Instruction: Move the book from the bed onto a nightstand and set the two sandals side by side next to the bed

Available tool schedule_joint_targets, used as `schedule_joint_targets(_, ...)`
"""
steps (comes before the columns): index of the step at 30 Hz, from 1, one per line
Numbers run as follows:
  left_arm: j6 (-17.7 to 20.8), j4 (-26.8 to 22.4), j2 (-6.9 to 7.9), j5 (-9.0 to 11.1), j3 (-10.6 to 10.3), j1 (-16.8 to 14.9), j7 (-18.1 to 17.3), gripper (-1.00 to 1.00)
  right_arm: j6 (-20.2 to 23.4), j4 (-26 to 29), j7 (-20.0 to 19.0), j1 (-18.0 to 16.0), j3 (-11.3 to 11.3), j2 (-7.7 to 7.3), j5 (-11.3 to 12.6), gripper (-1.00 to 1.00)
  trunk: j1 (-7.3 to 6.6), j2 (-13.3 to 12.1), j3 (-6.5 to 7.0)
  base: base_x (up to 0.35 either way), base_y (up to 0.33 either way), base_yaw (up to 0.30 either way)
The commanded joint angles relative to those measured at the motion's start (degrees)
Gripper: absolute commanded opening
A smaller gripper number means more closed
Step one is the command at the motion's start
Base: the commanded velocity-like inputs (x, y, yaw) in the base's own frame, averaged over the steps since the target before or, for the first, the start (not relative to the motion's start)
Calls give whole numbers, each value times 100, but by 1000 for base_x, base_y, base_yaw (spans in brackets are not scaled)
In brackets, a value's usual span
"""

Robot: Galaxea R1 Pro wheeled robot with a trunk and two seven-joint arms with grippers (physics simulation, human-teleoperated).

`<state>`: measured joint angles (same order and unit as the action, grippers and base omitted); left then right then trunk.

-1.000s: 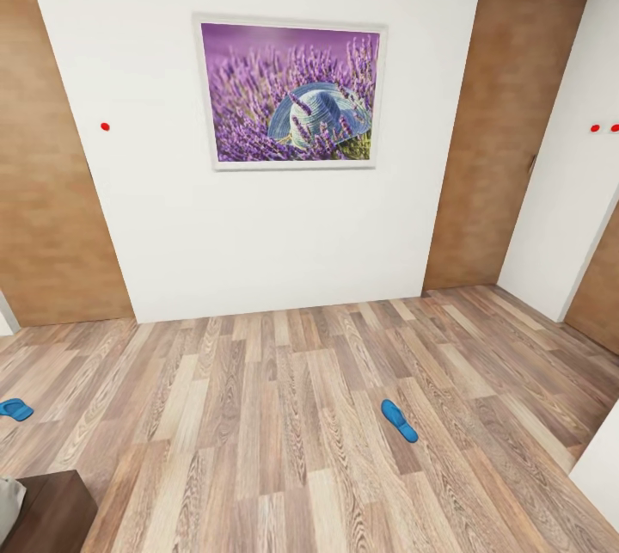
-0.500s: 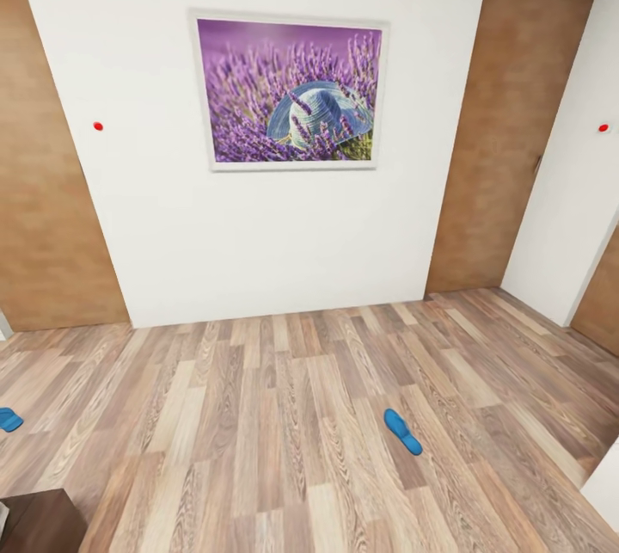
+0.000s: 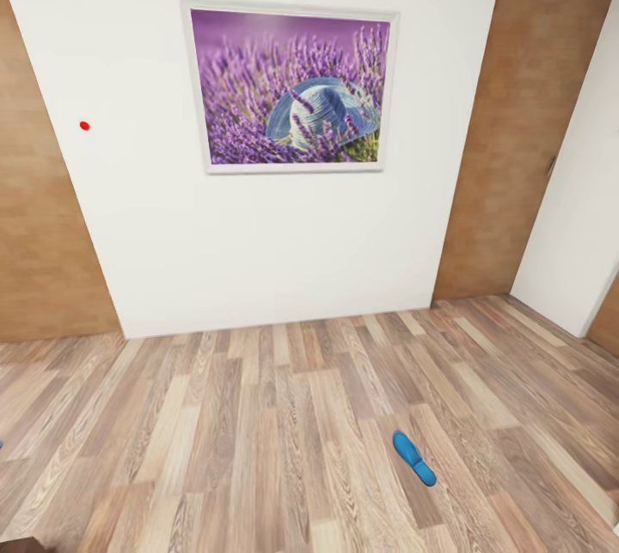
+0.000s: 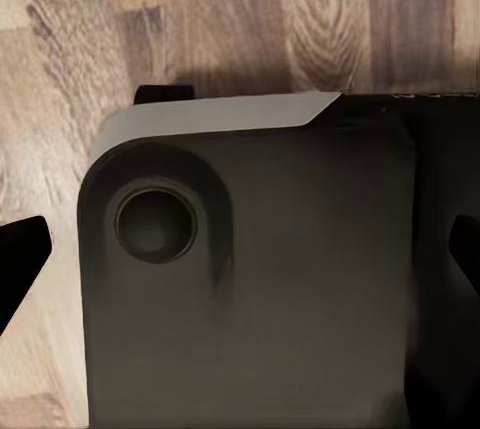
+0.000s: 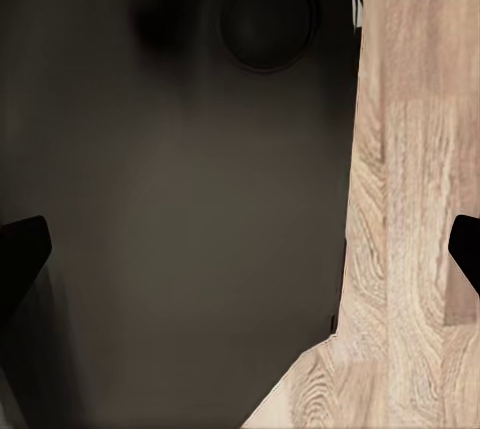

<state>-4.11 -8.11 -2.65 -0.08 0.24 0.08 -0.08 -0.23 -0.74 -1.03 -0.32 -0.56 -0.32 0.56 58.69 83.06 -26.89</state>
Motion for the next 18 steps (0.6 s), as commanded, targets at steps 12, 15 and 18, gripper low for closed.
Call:
schedule_joint_targets(12,-16,-6,12,-7,2,1,-1,100,-4,1,-11,-3,-5,-3,5,100,4,2,-4,311,165,0)
schedule_joint_targets(15,-15,-6,13,-9,1,1,-1,100,-10,2,-11,-3,-8,-10,2,100,4,2,-4,293,196,0)
schedule_joint_targets(18,-12,-6,16,-9,2,1,-1,100,-11,3,-11,-3,-7,-11,2,100,4,2,-4,288,202,0)
